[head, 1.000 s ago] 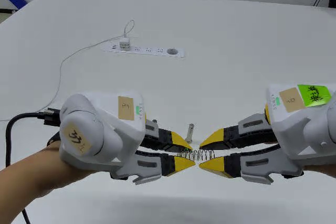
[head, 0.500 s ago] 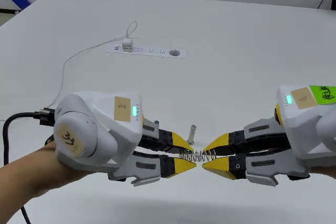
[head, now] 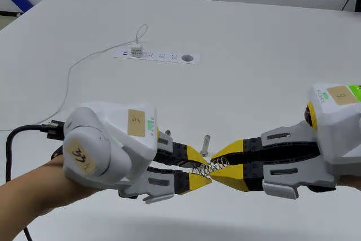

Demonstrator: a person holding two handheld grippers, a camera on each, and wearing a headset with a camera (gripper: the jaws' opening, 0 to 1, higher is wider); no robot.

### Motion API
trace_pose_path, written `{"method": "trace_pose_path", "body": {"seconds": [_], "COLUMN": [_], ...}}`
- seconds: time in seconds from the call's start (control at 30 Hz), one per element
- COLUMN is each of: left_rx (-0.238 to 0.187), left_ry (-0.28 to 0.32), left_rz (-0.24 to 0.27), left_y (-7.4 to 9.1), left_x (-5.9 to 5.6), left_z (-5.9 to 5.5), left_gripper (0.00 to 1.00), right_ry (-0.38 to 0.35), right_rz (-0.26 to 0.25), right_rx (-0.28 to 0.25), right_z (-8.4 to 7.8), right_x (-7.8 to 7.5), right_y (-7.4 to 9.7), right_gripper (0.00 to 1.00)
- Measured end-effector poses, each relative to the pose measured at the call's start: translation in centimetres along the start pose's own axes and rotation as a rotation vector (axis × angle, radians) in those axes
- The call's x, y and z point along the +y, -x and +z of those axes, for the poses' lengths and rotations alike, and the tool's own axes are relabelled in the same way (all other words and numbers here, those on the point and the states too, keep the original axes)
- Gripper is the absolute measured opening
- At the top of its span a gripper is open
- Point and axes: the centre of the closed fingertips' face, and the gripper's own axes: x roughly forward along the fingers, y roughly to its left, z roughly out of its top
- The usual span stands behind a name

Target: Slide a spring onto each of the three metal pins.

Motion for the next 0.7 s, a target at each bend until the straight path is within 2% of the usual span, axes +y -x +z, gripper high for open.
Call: {"method": "trace_pose_path", "body": {"seconds": [0.1, 0.2, 0.3, 0.6, 0.7], "left_rx": [0.004, -0.008, -0.016, -0.028, -0.065], "left_ry": [-0.002, 0.014, 0.023, 0.058, 0.149], "left_rz": [0.006, 0.011, 0.015, 0.022, 0.038], "left_y": [0.0, -0.1, -0.1, -0.4, -0.2], "left_x": [0.1, 0.2, 0.2, 0.2, 0.6], "left_z": [-0.1, 0.1, 0.2, -0.2, 0.0], "left_gripper": [0.1, 0.1, 0.1, 0.1, 0.11], "right_ry": [0.004, -0.008, -0.011, -0.007, -0.011], "right_rz": [-0.006, -0.005, -0.007, -0.012, -0.019], "right_rx": [0.0, -0.031, -0.038, -0.023, -0.027], "right_z": [0.3, 1.0, 1.3, 1.1, 1.3], "right_x": [0.0, 0.1, 0.2, 0.0, -0.3], "right_y": [-0.3, -0.5, -0.6, -1.0, -1.0], "right_gripper": [0.11, 0.11, 0.11, 0.11, 0.11]}}
